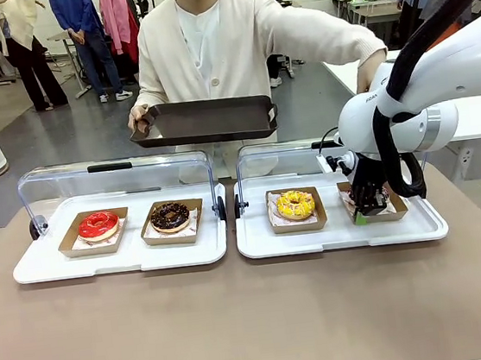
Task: Provide the desired donut to the person.
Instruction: Pick up and lift the Paper togo box containing the Donut pointed at by the person.
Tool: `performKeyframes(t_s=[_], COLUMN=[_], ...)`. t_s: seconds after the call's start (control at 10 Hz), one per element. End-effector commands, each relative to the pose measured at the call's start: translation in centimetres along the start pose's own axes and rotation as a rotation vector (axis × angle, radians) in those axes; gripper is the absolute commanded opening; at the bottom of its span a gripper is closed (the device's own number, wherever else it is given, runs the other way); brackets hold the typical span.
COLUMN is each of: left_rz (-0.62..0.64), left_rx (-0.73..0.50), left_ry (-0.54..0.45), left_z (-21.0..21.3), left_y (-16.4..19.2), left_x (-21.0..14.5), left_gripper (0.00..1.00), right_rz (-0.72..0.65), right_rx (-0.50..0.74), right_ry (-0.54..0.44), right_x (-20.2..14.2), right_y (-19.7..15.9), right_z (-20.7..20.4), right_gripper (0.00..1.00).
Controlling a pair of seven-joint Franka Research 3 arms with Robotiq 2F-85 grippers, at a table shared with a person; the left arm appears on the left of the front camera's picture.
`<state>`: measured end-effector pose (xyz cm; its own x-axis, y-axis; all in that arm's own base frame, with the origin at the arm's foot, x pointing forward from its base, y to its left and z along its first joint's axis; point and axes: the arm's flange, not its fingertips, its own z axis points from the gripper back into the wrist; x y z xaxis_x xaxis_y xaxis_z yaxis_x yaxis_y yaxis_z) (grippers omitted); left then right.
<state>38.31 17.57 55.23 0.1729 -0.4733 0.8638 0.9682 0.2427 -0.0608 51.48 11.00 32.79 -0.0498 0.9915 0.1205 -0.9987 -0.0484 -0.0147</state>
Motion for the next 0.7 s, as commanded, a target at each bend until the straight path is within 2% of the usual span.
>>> performKeyframes(t_s=[0.0, 0.3, 0.4, 0.6], left_rz=[-0.010, -0.010, -0.010, -0.010], left_rx=[-0.003, -0.003, -0.003, -0.003], left_ry=[-0.002, -0.002, -0.002, -0.002], left_z=[0.1, 0.1, 0.1, 0.1], left_y=[-0.1, -0.1, -0.1, -0.1], left_x=[0.0, 0.0, 0.0, 0.0], left_gripper=[1.00, 1.00, 1.00, 1.00], right_rz=[0.026, 0.033, -0.048, -0.158], right_rx=[0.005, -0.007, -0.032, -0.094], right_ry=[0.015, 0.025, 0.095, 0.141], right_x=[-0.3, 0.4, 1.1, 3.2], right_y=[0.4, 1.2, 1.9, 4.6], right_z=[-0.3, 0.6, 1.9, 7.2], right_gripper=[0.00, 0.00, 0.00, 0.00])
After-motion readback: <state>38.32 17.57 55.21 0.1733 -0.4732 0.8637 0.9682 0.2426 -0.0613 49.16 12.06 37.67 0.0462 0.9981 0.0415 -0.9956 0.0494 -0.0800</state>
